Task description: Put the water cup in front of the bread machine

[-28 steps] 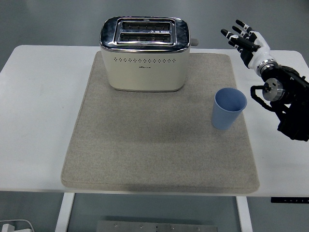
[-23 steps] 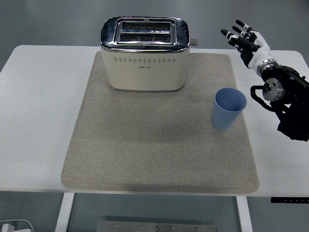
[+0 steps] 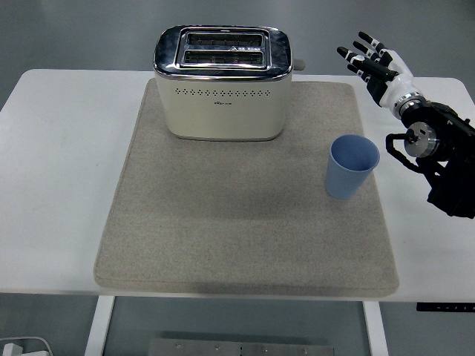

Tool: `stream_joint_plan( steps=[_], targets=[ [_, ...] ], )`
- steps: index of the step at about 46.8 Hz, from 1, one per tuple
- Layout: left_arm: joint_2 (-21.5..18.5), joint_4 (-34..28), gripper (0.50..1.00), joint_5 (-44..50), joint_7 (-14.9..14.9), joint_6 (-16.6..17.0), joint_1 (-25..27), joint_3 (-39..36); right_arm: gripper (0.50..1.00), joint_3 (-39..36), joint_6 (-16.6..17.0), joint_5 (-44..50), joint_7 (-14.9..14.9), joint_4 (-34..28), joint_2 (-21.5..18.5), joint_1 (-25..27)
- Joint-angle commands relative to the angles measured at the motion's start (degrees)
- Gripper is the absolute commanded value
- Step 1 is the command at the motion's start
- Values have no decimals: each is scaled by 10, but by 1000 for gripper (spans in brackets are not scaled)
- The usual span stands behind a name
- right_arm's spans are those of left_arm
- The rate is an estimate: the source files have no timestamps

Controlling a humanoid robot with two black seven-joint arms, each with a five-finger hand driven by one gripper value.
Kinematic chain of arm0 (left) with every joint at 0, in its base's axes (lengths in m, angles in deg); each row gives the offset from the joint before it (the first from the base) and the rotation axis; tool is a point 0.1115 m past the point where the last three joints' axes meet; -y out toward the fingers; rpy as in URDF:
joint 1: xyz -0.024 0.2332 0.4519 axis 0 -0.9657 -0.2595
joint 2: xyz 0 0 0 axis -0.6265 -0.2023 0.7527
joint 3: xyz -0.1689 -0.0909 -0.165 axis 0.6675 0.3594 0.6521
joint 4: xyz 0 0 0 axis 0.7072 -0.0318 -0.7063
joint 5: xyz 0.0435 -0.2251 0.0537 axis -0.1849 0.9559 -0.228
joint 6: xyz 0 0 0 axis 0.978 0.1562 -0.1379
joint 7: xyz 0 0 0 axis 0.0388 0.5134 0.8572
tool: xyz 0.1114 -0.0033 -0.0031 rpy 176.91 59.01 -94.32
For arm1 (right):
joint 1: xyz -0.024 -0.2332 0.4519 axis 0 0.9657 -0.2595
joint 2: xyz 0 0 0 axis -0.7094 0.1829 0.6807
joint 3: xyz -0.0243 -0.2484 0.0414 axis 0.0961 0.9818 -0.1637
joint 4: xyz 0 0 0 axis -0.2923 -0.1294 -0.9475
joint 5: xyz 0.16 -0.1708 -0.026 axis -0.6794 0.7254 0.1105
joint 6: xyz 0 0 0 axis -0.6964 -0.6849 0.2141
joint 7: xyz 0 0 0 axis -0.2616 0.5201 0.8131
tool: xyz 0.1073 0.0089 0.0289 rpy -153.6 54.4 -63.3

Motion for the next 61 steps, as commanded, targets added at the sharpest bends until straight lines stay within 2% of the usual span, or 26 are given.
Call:
stream_joint_plan(
  steps=[1, 8, 12, 25, 30, 37, 42, 45, 61],
  targets=[
    [0, 0, 1000, 0, 0, 0, 0, 0, 928, 0, 22, 0, -1, 0, 4, 0],
    [0, -1, 1000, 0, 0, 0, 0, 0, 928, 0, 68, 0, -3, 8, 25, 9],
    [0, 0, 1000, 0, 0, 0, 0, 0, 928, 0, 95, 0, -5, 35, 53, 18],
    [0, -1, 1000, 0, 0, 0, 0, 0, 928, 8, 119, 10, -6, 170, 162, 47],
    [0, -2, 1000, 0, 0, 0, 0, 0, 928, 9, 133, 10, -6, 201, 200, 54],
    [0, -2, 1000, 0, 0, 0, 0, 0, 928, 10, 195, 16, -8, 210, 244, 68],
    [0, -2, 1000, 0, 0, -1, 0, 0, 928, 10, 245, 27, -25, 210, 274, 79],
    [0, -2, 1000, 0, 0, -1, 0, 0, 928, 10, 262, 34, -31, 210, 287, 86],
    [0, -4, 1000, 0, 0, -1, 1, -1, 928, 10, 262, 84, -79, 228, 350, 129]
  ],
)
